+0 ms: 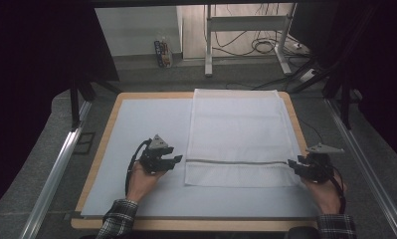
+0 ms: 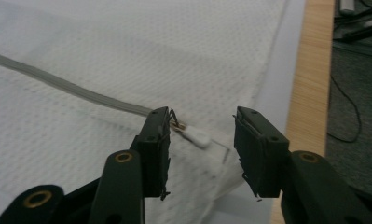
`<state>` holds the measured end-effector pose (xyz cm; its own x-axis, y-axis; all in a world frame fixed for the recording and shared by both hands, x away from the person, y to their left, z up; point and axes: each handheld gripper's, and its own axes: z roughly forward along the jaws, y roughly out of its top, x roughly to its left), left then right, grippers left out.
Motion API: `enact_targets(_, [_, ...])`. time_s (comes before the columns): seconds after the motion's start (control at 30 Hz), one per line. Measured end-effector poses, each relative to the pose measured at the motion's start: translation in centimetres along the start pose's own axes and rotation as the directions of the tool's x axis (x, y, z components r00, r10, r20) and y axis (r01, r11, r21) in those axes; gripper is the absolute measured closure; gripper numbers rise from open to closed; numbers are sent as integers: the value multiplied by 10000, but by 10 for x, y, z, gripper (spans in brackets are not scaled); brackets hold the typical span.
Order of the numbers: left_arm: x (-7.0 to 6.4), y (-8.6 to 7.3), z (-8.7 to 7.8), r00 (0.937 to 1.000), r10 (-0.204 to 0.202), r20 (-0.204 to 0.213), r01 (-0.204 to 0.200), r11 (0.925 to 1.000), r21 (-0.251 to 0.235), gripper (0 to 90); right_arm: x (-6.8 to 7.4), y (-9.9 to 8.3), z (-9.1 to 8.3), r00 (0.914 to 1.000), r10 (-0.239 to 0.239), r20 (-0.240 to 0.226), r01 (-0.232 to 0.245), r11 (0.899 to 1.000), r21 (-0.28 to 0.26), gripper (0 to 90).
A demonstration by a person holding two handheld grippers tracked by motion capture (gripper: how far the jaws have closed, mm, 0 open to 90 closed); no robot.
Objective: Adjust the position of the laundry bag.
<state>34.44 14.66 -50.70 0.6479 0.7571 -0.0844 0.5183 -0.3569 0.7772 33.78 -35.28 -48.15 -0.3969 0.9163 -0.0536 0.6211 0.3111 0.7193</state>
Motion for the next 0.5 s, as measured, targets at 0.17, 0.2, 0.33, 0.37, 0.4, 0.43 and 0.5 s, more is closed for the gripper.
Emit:
enact_targets(0.17, [4, 4, 10, 9998, -118, -160, 121, 9997, 190, 502, -8, 1, 4, 9997, -4, 243, 2, 10000, 73, 650])
enact_targets(0.2, [5, 5, 12, 9997, -158, -204, 162, 9997, 180, 510, -9, 2, 5, 9996, -25, 268, 22, 10000, 81, 661])
enact_targets(0.33, [8, 8, 21, 9995, -285, -138, 288, 9994, 213, 579, -12, 2, 14, 9994, -203, 293, 197, 9996, 203, 716])
enact_targets(0.37, [8, 9, 23, 9995, -289, -125, 292, 9992, 261, 582, -13, 3, 16, 9993, -246, 291, 239, 9994, 260, 721])
enact_targets(0.4, [8, 10, 26, 9994, -313, -113, 316, 9990, 300, 582, -13, 3, 17, 9992, -263, 309, 253, 9992, 300, 724])
enact_targets(0.43, [8, 10, 26, 9994, -313, -113, 316, 9990, 300, 582, -13, 3, 17, 9992, -263, 309, 253, 9992, 300, 724])
enact_targets(0.5, [8, 13, 32, 9995, -307, -86, 310, 9990, 326, 581, -14, 4, 20, 9992, -248, 299, 239, 9993, 302, 723])
